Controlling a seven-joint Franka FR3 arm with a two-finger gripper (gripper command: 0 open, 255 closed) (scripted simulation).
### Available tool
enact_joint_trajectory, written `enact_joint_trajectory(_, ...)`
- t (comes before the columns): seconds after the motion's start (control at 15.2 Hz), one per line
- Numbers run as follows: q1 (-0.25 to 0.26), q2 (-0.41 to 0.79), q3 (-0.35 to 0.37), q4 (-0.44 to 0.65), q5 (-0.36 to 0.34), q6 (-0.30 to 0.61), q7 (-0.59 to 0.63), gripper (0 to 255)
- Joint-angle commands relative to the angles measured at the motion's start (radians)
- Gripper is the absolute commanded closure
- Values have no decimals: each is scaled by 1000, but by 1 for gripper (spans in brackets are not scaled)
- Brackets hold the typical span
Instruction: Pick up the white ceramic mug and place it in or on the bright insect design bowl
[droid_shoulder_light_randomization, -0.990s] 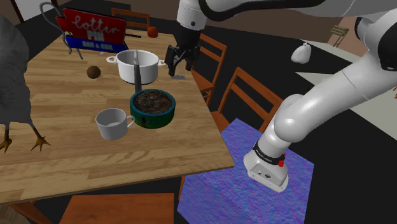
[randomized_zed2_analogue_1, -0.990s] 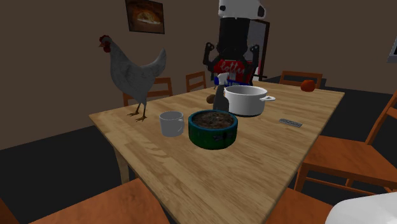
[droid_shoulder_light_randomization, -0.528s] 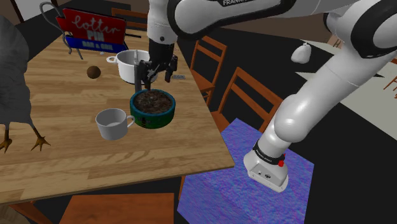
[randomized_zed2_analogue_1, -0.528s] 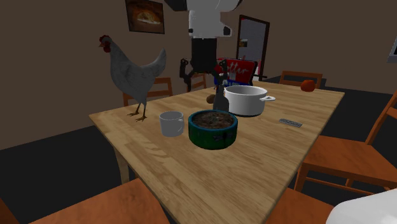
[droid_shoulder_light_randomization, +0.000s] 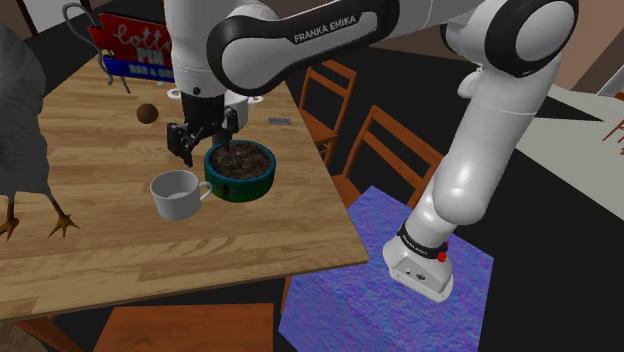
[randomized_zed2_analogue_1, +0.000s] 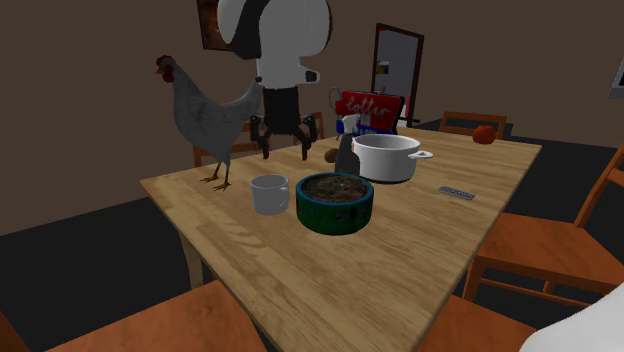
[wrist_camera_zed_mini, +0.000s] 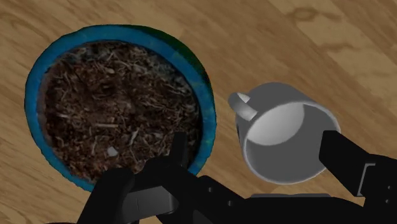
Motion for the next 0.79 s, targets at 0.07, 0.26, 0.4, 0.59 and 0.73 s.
enact_joint_trajectory(0.07,52,137,6,113,-91,-14,86,0)
enact_joint_trajectory(0.26,120,268,-6,238,-166,-42,150,0)
enact_joint_trajectory(0.4,168,356,-20,332,-209,-67,182,0)
enact_joint_trajectory(0.59,232,464,-40,459,-251,-104,209,0)
enact_joint_trajectory(0.73,231,472,-44,445,-256,-83,213,0)
